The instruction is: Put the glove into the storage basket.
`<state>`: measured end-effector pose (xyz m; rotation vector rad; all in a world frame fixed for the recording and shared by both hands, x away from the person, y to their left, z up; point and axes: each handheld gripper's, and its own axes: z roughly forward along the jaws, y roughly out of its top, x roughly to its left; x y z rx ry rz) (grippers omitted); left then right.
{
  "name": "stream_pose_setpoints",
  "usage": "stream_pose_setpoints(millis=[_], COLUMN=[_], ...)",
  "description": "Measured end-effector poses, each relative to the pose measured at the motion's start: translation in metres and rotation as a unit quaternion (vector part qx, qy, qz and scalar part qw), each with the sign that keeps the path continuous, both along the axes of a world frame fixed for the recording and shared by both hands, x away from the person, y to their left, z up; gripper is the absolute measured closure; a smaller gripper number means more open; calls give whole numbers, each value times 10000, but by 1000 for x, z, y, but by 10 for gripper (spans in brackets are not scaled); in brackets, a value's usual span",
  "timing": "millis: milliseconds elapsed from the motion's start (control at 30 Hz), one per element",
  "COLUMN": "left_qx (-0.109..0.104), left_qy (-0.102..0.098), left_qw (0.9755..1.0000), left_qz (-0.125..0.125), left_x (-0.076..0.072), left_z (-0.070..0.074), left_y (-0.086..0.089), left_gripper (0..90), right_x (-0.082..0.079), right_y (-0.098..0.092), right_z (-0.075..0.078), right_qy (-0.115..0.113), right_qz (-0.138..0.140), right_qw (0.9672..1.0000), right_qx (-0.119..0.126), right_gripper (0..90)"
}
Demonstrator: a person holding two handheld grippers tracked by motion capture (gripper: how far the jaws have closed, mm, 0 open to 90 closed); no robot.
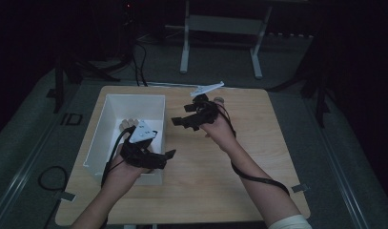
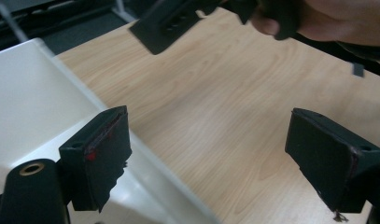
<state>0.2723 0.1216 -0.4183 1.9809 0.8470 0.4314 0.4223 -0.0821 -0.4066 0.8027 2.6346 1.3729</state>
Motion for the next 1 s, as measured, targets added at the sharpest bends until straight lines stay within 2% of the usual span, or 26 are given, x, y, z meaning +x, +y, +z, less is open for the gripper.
stream_pose_setpoints(millis=[133,267,433,700,1000], left_qx=[-69,-178,-190,-217,-200], left_qy=[-17,-43,-48,103,255], left_qw=[9998,9991,9981,9959,9932], left_qz=[-202,-382,-583,-876,-1119], left_x=[-3,-4,-3,-2,0], left_z=[1,2,-1,-18,-37], left_y=[-16,-31,-50,-77,-94], left_gripper=[146,146,146,146,146], right_x=[-1,-5,-10,-18,-28], right_y=[-18,-35,-55,-81,-99], right_z=[-1,-5,-15,-33,-56], right_qy=[-106,-117,-71,-49,60], right_qz=[-62,-104,-171,-226,-245], right_qw=[9999,9998,9998,9996,9997], right_qx=[-50,-74,-50,-132,-43], right_gripper=[179,179,182,181,179])
